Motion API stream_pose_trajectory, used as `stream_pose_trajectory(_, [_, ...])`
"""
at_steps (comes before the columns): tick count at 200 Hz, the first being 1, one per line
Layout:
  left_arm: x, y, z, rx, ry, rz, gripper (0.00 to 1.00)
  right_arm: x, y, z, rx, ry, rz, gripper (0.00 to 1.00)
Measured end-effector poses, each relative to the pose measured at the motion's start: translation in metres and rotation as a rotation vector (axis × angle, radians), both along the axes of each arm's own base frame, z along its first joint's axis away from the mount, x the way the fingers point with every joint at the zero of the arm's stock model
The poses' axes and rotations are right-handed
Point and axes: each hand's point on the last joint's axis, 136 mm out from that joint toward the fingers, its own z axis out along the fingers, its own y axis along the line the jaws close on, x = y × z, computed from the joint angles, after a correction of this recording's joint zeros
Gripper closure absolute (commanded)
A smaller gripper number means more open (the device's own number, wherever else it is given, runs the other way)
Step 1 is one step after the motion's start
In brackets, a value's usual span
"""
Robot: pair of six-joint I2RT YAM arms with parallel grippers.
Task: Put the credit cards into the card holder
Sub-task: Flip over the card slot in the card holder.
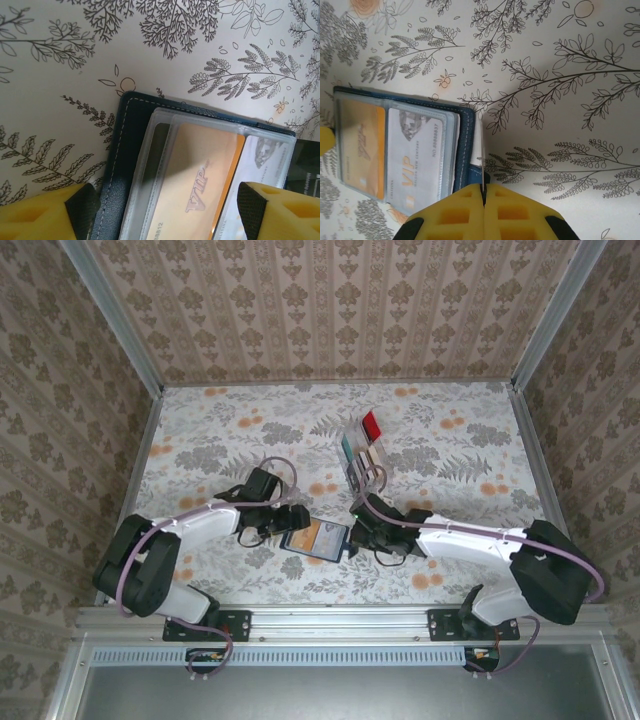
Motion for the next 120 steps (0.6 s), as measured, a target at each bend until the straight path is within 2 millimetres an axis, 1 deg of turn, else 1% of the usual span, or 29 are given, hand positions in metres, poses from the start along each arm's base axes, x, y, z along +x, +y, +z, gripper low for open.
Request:
stream_pose_trajectory(29, [0.000,0.000,-0.001,0.017,-0.013,-0.007,0.21,0.004,0.001,0.012,0.046,-0.036,-0.032,1.00])
stream_pose_trajectory(44, [0.000,0.001,-0.001,0.023,-0.018,-0.008,0.21,0.006,0.003,0.014,0.079,-0.053,-0.046,1.00])
stream_pose_trajectory(86, [-0.001,0.000,-0.002,0.035,-0.028,-0.018,0.22,0.009,0.007,0.004,0.115,-0.054,-0.071,1.00])
stream_pose_trajectory(120, [-0.001,0.000,-0.003,0.040,-0.028,-0.018,0.24,0.012,0.015,-0.010,0.136,-0.040,-0.073,1.00])
